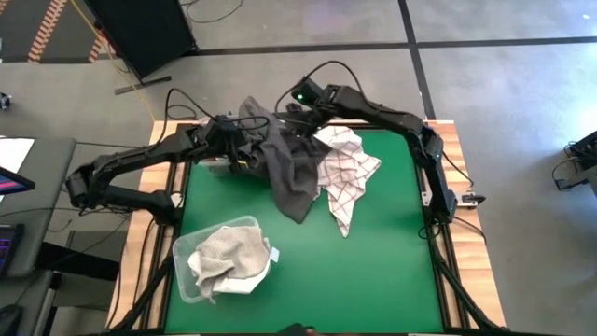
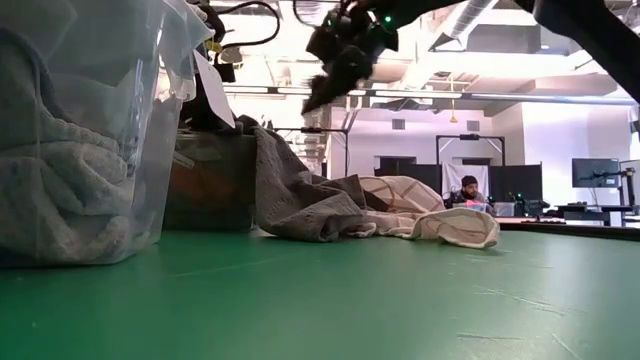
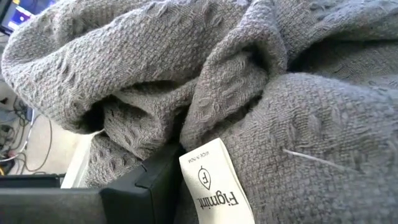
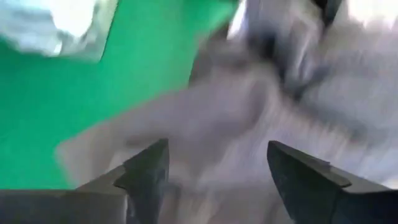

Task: Sort towels by color in basket
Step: Put the black towel into the top transparent bin

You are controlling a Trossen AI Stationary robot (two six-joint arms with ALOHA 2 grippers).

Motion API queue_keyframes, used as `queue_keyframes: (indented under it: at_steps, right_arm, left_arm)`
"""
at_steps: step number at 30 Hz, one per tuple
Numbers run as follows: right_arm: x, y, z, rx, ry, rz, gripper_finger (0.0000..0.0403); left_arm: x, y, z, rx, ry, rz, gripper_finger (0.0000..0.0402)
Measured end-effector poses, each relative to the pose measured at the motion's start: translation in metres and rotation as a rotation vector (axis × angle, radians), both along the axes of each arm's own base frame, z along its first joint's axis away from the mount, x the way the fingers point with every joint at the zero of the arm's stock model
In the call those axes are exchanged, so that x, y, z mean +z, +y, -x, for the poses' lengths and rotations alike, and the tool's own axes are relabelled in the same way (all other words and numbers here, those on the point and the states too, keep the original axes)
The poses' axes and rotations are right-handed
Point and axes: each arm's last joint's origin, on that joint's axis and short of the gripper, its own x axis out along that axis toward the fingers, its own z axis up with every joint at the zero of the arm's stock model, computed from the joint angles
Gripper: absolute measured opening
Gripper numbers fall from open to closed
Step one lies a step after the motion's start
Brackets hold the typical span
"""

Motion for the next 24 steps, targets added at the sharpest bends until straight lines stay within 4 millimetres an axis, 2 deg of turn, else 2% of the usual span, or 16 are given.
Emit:
queue_keyframes:
  at_steps: [4, 7, 12, 16, 19, 24]
  right_arm:
    - [-0.021, -0.011, 0.013, -0.074, 0.188, -0.112, 0.0307]
    - [-0.049, -0.021, 0.015, -0.109, 0.313, -0.188, 0.0308]
    - [-0.098, -0.034, 0.0, -0.126, 0.382, -0.235, 0.0308]
    - [-0.133, -0.034, -0.018, -0.096, 0.369, -0.274, 0.0308]
    - [-0.14, -0.031, -0.024, -0.129, 0.388, -0.219, 0.0308]
    - [-0.133, -0.032, -0.028, -0.178, 0.345, -0.209, 0.0307]
  left_arm:
    - [0.0, 0.0, 0.0, 0.0, -0.002, 0.002, 0.02]
    - [0.0, 0.0, 0.0, 0.001, -0.002, 0.004, 0.02]
    - [0.0, 0.0, 0.0, 0.008, -0.006, 0.011, 0.02]
    - [-0.001, -0.001, 0.001, 0.009, 0.007, 0.021, 0.02]
    - [-0.002, -0.001, 0.002, 0.014, 0.007, 0.028, 0.02]
    - [-0.002, -0.001, 0.002, 0.017, 0.005, 0.031, 0.02]
